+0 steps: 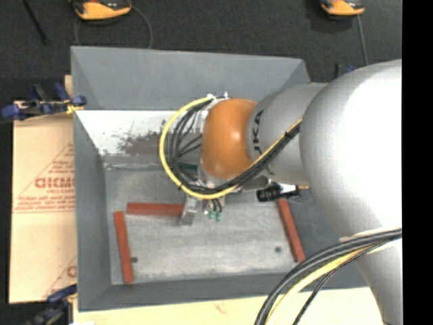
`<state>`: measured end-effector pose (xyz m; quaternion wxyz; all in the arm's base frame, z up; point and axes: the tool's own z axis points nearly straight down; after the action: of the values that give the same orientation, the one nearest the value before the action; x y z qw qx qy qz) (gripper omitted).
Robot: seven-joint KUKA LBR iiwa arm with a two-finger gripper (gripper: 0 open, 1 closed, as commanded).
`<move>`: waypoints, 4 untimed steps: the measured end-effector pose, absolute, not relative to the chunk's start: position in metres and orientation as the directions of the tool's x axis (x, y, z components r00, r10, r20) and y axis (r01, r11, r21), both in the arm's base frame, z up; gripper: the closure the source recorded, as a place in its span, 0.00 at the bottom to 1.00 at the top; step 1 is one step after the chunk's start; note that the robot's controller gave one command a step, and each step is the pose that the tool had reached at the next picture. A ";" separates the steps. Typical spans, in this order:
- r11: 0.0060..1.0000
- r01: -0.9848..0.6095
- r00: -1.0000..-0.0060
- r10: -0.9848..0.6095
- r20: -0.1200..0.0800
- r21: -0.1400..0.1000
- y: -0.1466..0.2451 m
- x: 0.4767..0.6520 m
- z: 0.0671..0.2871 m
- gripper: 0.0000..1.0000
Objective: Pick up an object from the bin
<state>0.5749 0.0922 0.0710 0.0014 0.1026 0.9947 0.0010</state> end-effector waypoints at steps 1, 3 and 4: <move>0.981 0.194 -0.981 0.194 -0.013 0.005 0.095 0.616 0.215 1.00; 0.975 0.223 -0.975 0.223 0.010 -0.003 0.125 0.648 0.068 0.00; 0.993 0.117 -0.993 0.117 -0.001 0.002 0.174 0.596 0.071 0.00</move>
Offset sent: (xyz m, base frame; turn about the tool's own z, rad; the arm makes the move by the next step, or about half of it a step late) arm 0.0376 0.0039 0.1377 -0.0072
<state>0.5956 0.1743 0.0707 0.0007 0.0585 0.9983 0.0008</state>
